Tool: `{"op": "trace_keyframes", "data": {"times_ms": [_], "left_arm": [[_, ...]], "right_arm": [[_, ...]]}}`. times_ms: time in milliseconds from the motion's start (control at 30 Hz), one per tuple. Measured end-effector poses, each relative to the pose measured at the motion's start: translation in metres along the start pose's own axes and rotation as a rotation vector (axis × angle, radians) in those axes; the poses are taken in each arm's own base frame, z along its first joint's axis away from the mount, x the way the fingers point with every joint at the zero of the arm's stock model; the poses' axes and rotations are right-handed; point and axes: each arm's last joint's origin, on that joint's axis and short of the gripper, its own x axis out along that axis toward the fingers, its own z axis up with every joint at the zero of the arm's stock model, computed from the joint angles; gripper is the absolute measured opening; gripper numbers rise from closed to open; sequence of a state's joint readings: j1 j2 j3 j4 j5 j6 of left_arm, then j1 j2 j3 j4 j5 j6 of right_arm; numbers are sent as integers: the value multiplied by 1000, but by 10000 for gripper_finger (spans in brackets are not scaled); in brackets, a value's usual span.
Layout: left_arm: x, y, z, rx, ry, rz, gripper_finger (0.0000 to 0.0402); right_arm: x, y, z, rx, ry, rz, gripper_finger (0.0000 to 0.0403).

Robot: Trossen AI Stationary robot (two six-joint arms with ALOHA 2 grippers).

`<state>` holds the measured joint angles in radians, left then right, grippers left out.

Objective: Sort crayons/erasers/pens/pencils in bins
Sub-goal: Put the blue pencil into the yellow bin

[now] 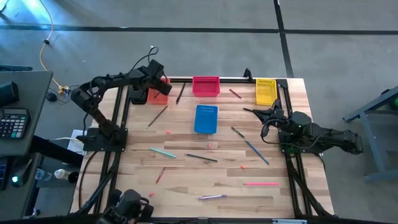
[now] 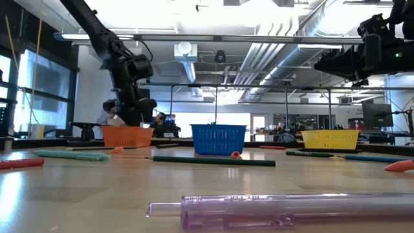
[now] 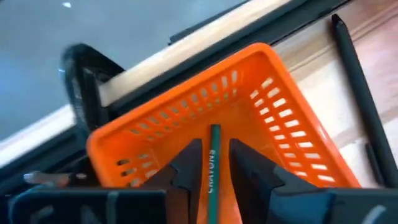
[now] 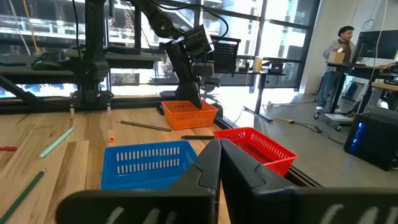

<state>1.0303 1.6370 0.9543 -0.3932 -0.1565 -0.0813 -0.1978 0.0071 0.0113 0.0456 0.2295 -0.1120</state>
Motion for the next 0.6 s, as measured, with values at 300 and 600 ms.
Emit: {"op": "trace_keyframes", "data": {"times_ms": [300, 600], "left_arm": [[-50, 8, 9, 11, -169, 4, 58], [-96, -13, -13, 42, -508, -109, 3]], "right_arm": [[0, 0, 0, 0, 0, 0, 2], [0, 0, 0, 0, 0, 0, 2]]}}
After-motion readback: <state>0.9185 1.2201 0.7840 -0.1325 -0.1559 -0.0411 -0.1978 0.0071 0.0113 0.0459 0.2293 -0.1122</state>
